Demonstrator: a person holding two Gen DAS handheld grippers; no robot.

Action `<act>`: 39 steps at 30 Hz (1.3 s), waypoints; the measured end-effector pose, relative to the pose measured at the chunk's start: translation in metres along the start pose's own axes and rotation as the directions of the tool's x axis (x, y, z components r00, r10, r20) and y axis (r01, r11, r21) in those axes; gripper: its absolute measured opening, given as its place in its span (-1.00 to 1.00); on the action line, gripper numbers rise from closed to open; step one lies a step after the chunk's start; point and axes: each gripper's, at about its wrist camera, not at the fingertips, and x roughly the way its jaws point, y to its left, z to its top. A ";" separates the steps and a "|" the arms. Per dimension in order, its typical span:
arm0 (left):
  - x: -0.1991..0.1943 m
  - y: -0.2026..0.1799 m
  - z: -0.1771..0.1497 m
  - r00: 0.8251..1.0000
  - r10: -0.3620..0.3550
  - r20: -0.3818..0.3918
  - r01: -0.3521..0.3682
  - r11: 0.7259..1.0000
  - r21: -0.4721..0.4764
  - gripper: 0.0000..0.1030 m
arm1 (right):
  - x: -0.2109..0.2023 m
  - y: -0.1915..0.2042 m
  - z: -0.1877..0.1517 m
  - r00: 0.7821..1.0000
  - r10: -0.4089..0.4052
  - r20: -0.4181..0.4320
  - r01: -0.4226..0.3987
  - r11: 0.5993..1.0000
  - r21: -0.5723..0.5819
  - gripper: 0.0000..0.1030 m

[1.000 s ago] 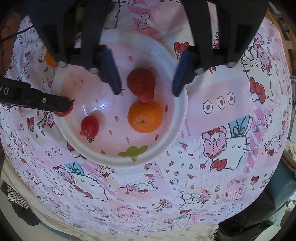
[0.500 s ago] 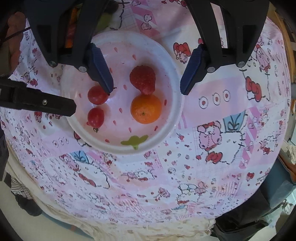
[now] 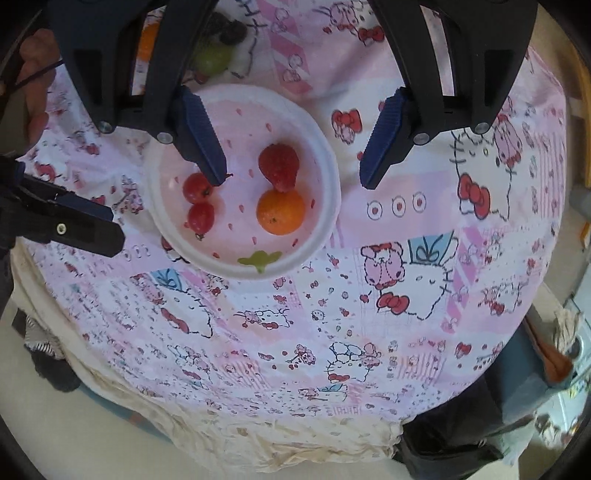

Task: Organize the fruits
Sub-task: 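Withdraw both open tools from the plate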

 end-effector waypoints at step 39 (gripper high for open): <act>-0.103 0.033 -0.078 0.997 0.017 0.071 -0.010 0.994 -0.105 0.66 | -0.093 -0.021 -0.101 0.999 0.017 0.034 -0.021 0.991 0.134 0.67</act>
